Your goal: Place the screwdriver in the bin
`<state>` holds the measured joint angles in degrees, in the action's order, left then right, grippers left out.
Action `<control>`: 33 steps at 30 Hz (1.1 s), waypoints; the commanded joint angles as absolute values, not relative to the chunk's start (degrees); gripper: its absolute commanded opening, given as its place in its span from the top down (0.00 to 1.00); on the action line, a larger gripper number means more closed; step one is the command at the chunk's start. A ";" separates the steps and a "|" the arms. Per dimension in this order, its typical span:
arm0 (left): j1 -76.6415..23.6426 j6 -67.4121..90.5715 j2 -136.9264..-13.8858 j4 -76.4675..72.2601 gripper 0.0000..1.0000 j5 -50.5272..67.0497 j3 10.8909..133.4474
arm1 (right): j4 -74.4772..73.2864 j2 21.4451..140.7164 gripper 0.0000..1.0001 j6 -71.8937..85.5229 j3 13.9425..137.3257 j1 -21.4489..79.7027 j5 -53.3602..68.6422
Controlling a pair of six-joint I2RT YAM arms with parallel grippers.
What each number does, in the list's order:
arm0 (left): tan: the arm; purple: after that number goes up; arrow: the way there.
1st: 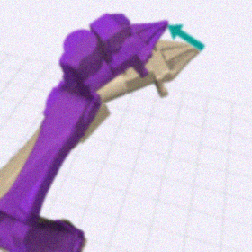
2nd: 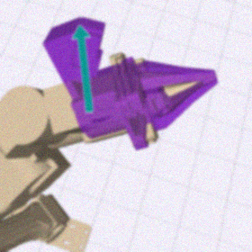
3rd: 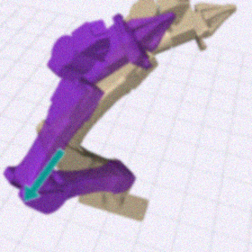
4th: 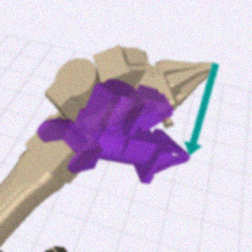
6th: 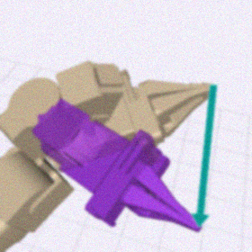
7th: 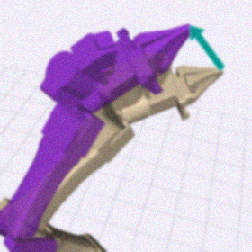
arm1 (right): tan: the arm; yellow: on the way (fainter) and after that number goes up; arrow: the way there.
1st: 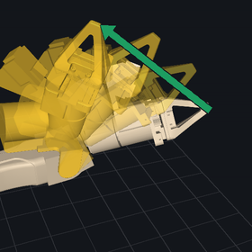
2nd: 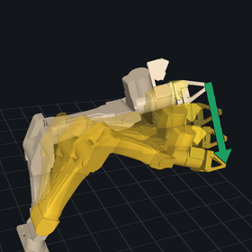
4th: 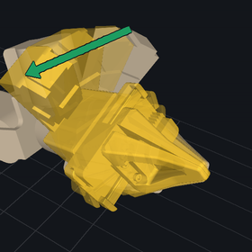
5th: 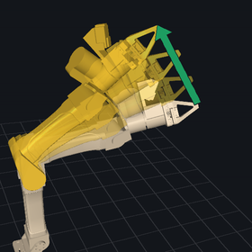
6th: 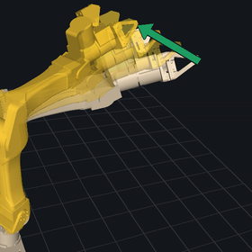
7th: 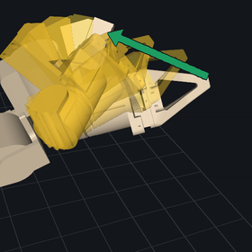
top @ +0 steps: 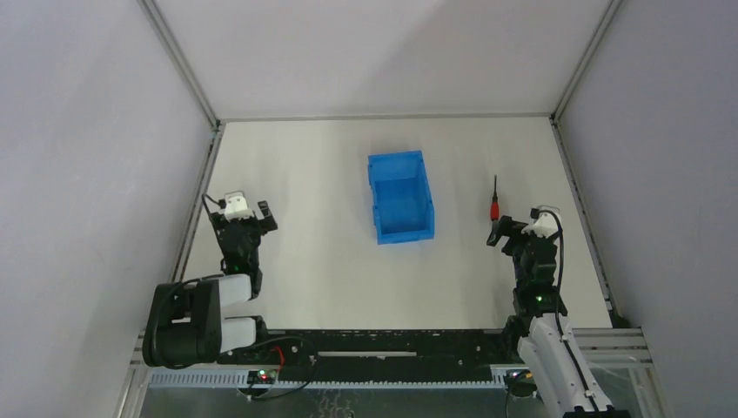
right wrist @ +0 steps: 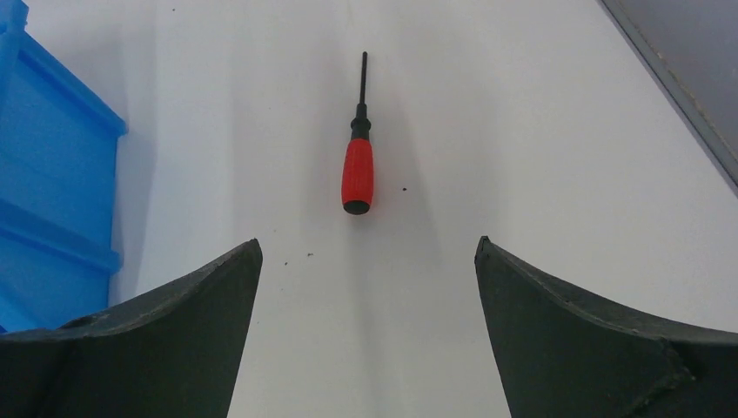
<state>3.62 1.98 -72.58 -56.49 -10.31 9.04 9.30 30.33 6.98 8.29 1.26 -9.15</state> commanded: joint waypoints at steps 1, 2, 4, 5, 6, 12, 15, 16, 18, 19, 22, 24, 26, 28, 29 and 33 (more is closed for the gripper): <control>3.34 1.58 -72.05 -60.27 0.00 -10.55 11.10 | 10.33 30.49 0.00 8.87 10.68 1.19 -10.34; 3.38 1.58 -72.07 -60.29 0.00 -10.56 11.08 | 9.44 30.55 0.00 8.78 11.43 1.15 -10.42; 3.36 1.58 -72.07 -60.29 0.00 -10.55 11.12 | 6.84 31.56 0.00 9.02 13.90 1.14 -9.57; 3.41 1.58 -72.07 -60.29 0.00 -10.56 11.08 | 4.90 32.42 0.00 9.70 16.11 1.16 -9.61; 3.35 1.57 -72.07 -60.29 0.00 -10.55 11.09 | 2.27 33.81 0.01 9.97 18.57 1.15 -9.42; 3.34 1.58 -72.08 -60.29 0.00 -10.57 11.10 | -18.10 49.47 0.00 11.65 39.31 1.14 -8.84; 3.34 1.58 -72.07 -60.29 0.00 -10.63 11.08 | -26.07 60.16 0.00 10.36 49.16 1.14 -8.35; 3.35 1.58 -72.07 -60.29 0.00 -10.52 11.12 | -28.47 64.10 0.00 9.79 53.03 1.14 -8.45; 3.34 1.58 -72.07 -60.29 0.00 -10.58 11.12 | -31.83 72.64 0.00 9.81 58.59 1.15 -8.24; 3.39 1.58 -72.07 -60.29 0.00 -10.53 11.09 | -32.77 76.27 0.00 9.76 60.81 1.08 -8.41; 3.34 1.58 -72.07 -60.29 0.00 -10.50 11.03 | -33.31 85.46 0.00 9.65 65.90 0.83 -9.21; 3.38 1.58 -72.03 -60.29 0.00 -10.56 11.03 | -33.22 90.56 0.00 9.64 68.59 0.40 -9.44; 3.38 1.56 -72.08 -60.29 0.00 -10.57 11.03 | -32.60 94.96 0.01 9.03 70.73 0.36 -8.29; 3.37 1.58 -72.09 -60.29 0.00 -10.58 11.08 | -32.77 99.08 0.04 8.97 72.72 0.35 -7.42; 3.34 1.58 -72.07 -60.29 0.00 -10.50 11.02 | -32.89 101.10 0.05 8.97 73.49 -0.98 -7.41; 3.34 1.58 -72.07 -60.29 0.00 -10.55 11.07 | -32.70 107.25 0.11 8.77 75.43 -1.58 -5.92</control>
